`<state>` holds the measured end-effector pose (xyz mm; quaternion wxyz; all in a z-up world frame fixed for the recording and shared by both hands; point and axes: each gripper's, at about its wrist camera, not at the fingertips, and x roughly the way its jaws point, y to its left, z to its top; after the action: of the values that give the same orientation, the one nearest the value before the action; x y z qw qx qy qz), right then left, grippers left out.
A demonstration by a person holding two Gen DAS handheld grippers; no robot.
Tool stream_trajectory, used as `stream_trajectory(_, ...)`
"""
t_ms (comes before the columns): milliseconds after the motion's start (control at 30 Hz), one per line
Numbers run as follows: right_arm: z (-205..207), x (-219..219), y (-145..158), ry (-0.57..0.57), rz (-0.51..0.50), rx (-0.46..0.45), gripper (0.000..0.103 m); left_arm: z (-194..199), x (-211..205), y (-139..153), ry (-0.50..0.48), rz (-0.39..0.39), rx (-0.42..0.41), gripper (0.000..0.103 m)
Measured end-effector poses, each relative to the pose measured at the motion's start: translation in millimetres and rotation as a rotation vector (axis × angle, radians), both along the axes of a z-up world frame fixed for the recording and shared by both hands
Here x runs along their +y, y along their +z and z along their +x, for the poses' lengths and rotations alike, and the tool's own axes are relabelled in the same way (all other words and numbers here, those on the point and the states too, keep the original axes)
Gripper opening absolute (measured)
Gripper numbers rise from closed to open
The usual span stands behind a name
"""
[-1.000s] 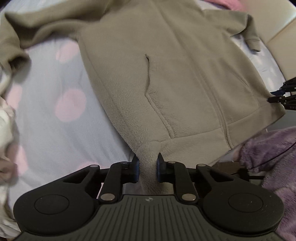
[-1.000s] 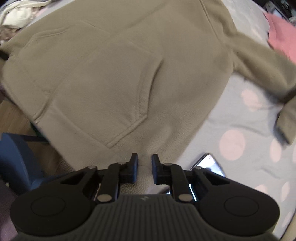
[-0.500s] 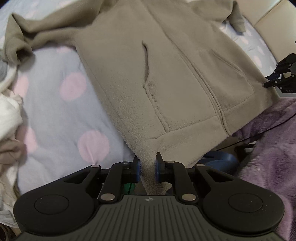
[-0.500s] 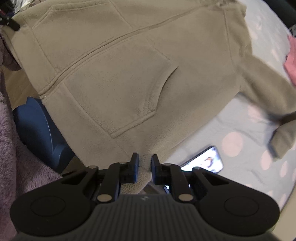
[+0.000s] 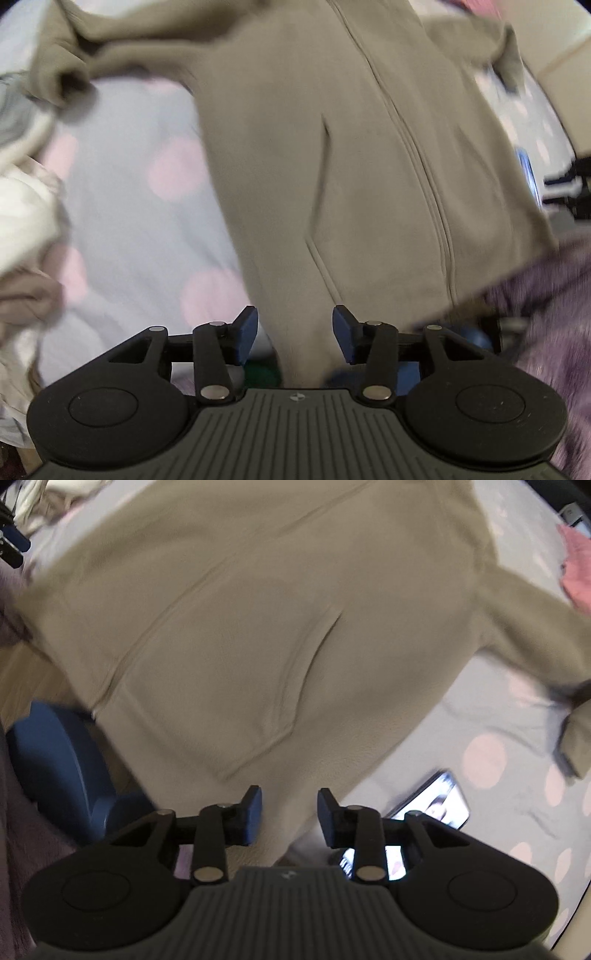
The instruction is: Fold clothes
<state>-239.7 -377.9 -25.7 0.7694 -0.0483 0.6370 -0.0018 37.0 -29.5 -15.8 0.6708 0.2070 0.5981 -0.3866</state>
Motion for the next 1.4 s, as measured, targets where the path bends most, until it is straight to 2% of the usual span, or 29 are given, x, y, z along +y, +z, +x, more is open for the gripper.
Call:
stream_trajectory(100,14.3,-7.5,7.8,-0.057,0.022,-0.094,0.038,29.5,0.1,15.8,0.091,-0.044,-0.063,0.043)
stream_trajectory(233,44.3,-10.3,0.0,-0.131,0.063,-0.191,0.039,73.5,-5.0,30.2,0.194,-0.068,-0.147,0.051)
stream_trajectory(333,71.9,-8.9,-8.2,-0.168,0.082,-0.243,0.039,105.5,-10.2,31.5,0.265,-0.074,-0.189,0.051)
stream_trajectory(400,87.9,-9.5,-13.0,-0.196,0.099,-0.279,0.044,124.3,-14.8,28.9,0.309,-0.079,-0.218,0.052)
stream_trajectory(433,94.1,-8.4,-15.7,-0.205,0.109,-0.291,0.053,134.2,-16.8,27.0,0.332,-0.082,-0.233,0.052)
stream_trajectory(467,98.7,-6.5,-15.9,-0.211,0.120,-0.299,0.057,144.0,-18.9,24.2,0.353,-0.086,-0.251,0.052)
stream_trajectory(733,137.4,-2.6,-33.6,-0.191,0.159,-0.319,0.058,228.6,-35.7,-9.8,0.554,-0.081,-0.398,0.054)
stream_trajectory(800,146.7,-5.7,-39.7,-0.205,0.187,-0.309,0.058,243.6,-39.4,-19.3,0.587,-0.061,-0.471,0.055)
stream_trajectory(867,155.0,-5.9,-45.8,-0.207,0.211,-0.296,0.058,253.5,-43.8,-30.3,0.578,-0.017,-0.529,0.055)
stream_trajectory(900,158.4,-5.1,-47.3,-0.200,0.214,-0.292,0.058,256.8,-46.1,-33.5,0.555,0.007,-0.541,0.053)
stream_trajectory(967,165.3,-3.6,-50.3,-0.185,0.220,-0.282,0.058,263.0,-50.1,-38.8,0.515,0.051,-0.565,0.038)
stream_trajectory(1000,168.7,-2.9,-51.9,-0.178,0.223,-0.278,0.058,265.0,-49.4,-37.9,0.511,0.055,-0.571,0.030)
stream_trajectory(1100,175.8,-1.5,-55.4,-0.170,0.237,-0.264,0.058,268.4,-43.3,-31.4,0.516,0.050,-0.582,0.017)
stream_trajectory(1233,178.1,2.5,-50.7,-0.146,0.238,-0.276,0.058,265.4,-25.5,-5.5,0.549,-0.003,-0.558,0.013)
stream_trajectory(1400,176.9,8.5,-43.1,-0.136,0.247,-0.302,0.058,253.7,11.1,59.4,0.584,-0.122,-0.492,0.012)
